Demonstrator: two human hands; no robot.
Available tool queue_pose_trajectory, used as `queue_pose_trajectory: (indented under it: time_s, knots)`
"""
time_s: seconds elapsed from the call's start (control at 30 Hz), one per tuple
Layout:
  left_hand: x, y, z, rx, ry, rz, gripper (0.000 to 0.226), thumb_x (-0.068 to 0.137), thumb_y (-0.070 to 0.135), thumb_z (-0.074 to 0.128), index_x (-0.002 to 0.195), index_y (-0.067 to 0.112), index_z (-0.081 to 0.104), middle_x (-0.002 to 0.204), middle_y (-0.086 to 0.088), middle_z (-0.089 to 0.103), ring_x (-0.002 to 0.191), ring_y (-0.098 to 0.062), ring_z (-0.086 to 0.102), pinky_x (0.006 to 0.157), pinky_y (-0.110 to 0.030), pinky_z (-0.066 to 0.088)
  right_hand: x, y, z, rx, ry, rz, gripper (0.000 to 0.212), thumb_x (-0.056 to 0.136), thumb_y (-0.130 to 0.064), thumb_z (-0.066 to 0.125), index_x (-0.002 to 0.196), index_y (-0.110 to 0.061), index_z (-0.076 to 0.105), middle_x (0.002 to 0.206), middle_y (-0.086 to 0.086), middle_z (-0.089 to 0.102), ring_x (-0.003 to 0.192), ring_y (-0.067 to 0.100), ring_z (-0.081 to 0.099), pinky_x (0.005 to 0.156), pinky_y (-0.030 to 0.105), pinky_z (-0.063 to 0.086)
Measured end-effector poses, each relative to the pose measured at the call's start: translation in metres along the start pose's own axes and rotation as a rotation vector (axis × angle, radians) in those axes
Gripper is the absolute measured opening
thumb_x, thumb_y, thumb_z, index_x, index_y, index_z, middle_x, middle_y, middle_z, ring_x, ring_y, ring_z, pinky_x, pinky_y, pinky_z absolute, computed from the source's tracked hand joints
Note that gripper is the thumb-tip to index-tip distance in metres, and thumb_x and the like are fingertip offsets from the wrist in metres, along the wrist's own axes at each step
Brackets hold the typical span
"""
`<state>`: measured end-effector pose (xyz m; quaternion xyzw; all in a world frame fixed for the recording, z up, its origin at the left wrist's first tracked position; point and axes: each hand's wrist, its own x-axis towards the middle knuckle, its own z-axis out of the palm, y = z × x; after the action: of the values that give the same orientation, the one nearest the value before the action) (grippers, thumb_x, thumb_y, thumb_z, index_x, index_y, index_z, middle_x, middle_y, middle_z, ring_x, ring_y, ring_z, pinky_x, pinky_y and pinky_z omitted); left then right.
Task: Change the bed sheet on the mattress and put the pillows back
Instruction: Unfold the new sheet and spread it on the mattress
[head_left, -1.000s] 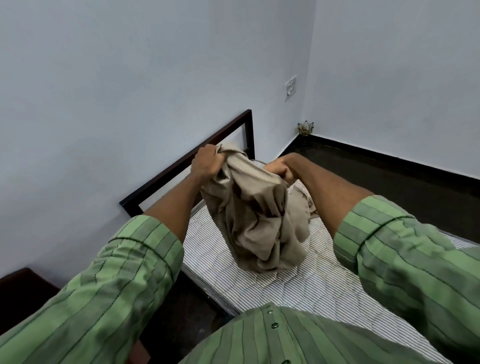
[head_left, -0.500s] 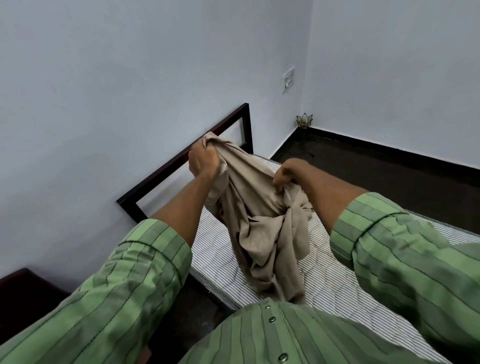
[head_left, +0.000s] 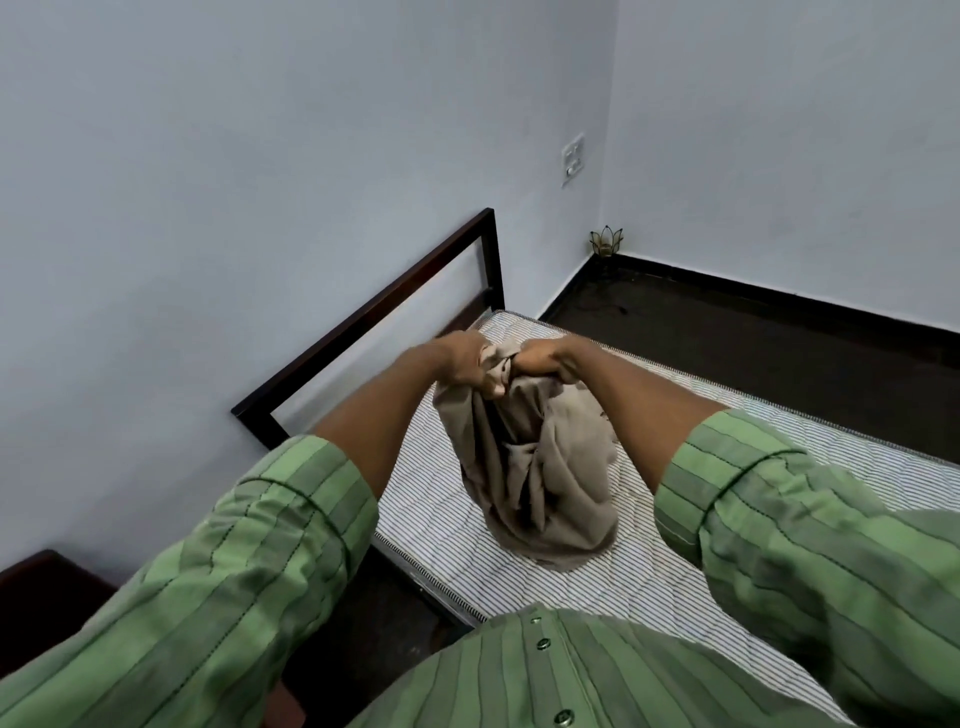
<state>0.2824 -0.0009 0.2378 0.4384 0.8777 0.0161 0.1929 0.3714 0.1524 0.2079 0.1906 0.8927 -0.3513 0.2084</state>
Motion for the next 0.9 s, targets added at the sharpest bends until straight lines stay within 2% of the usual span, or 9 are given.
queue_pose_trajectory:
  time_s: [0.1,0.13,0.23,0.3,0.43,0.53,0.6,0.73,0.9]
  knots:
    - [-0.003,0.004,0.001,0.173,0.336,-0.108,0.028,0.084,0.032,0.064,0.109,0.02,0.07,0.111,-0.011,0.071,0.104,-0.036,0.068,0.08,-0.04,0.051,-0.005,0.01,-0.006,-0.218,-0.101,0.089,0.034,0.086,-0.039,0.081,0.093,-0.007,0.069,0.096,0.009,0.069,0.074,0.02,0.062,0.058,0.023,0.05]
    - [-0.003,0.005,-0.002,0.186,0.417,-0.095,0.026,0.085,0.031,0.06,0.108,0.024,0.069,0.11,-0.01,0.071,0.103,-0.037,0.068,0.079,-0.04,0.05,-0.006,0.013,-0.009,-0.319,-0.123,0.137,0.034,0.085,-0.039,0.081,0.09,-0.008,0.068,0.096,0.009,0.069,0.074,0.021,0.061,0.059,0.024,0.049]
    - [-0.002,0.017,-0.014,0.148,0.553,-0.005,0.008,0.082,0.025,0.054,0.087,0.028,0.059,0.097,-0.004,0.071,0.092,-0.036,0.068,0.069,-0.036,0.042,-0.004,0.023,-0.018,-0.384,-0.148,0.176,0.04,0.09,-0.036,0.074,0.112,-0.002,0.067,0.107,0.012,0.07,0.086,0.027,0.066,0.069,0.03,0.051]
    - [-0.002,0.024,-0.017,0.107,0.621,-0.009,0.009,0.081,0.02,0.054,0.084,0.028,0.055,0.095,-0.002,0.071,0.09,-0.035,0.067,0.067,-0.034,0.037,-0.009,0.028,-0.02,-0.323,-0.188,0.197,0.041,0.095,-0.035,0.068,0.121,-0.004,0.061,0.117,0.013,0.066,0.1,0.032,0.066,0.071,0.034,0.051]
    - [-0.004,0.011,-0.018,-0.031,0.76,-0.2,0.016,0.081,0.016,0.051,0.089,0.027,0.06,0.095,-0.002,0.072,0.093,-0.033,0.067,0.068,-0.034,0.04,-0.015,0.049,-0.012,-0.323,-0.121,0.195,0.027,0.1,-0.034,0.061,0.113,-0.012,0.053,0.106,0.007,0.057,0.085,0.022,0.059,0.064,0.028,0.047]
    - [-0.006,0.007,-0.017,-0.176,0.819,-0.295,0.013,0.08,0.016,0.05,0.084,0.027,0.057,0.091,-0.002,0.071,0.09,-0.033,0.067,0.068,-0.033,0.041,-0.01,0.071,-0.005,-0.433,-0.125,0.252,0.036,0.09,-0.037,0.068,0.114,-0.013,0.06,0.117,0.013,0.063,0.093,0.027,0.067,0.079,0.037,0.059]
    - [-0.007,0.008,-0.019,-0.28,0.873,-0.355,0.011,0.08,0.017,0.051,0.082,0.025,0.057,0.091,-0.005,0.071,0.089,-0.035,0.067,0.071,-0.036,0.046,-0.018,0.083,-0.007,-0.507,-0.094,0.32,0.04,0.088,-0.041,0.066,0.119,-0.017,0.066,0.122,0.012,0.066,0.101,0.029,0.067,0.085,0.036,0.057]
    - [-0.009,0.004,-0.025,-0.415,0.952,-0.496,0.016,0.084,0.018,0.049,0.087,0.023,0.064,0.095,-0.007,0.072,0.092,-0.036,0.067,0.076,-0.039,0.05,-0.044,0.107,-0.028,-0.49,0.333,0.42,0.046,0.093,-0.031,0.055,0.136,-0.019,0.065,0.142,0.007,0.061,0.128,0.028,0.06,0.096,0.04,0.051]
    - [-0.002,0.011,-0.025,-0.612,0.912,-0.569,0.022,0.087,0.02,0.049,0.097,0.019,0.068,0.098,-0.007,0.071,0.094,-0.034,0.067,0.08,-0.041,0.054,-0.052,0.128,-0.071,-0.178,0.821,0.525,0.037,0.098,-0.016,0.049,0.131,-0.009,0.064,0.133,0.013,0.063,0.122,0.035,0.061,0.086,0.045,0.054]
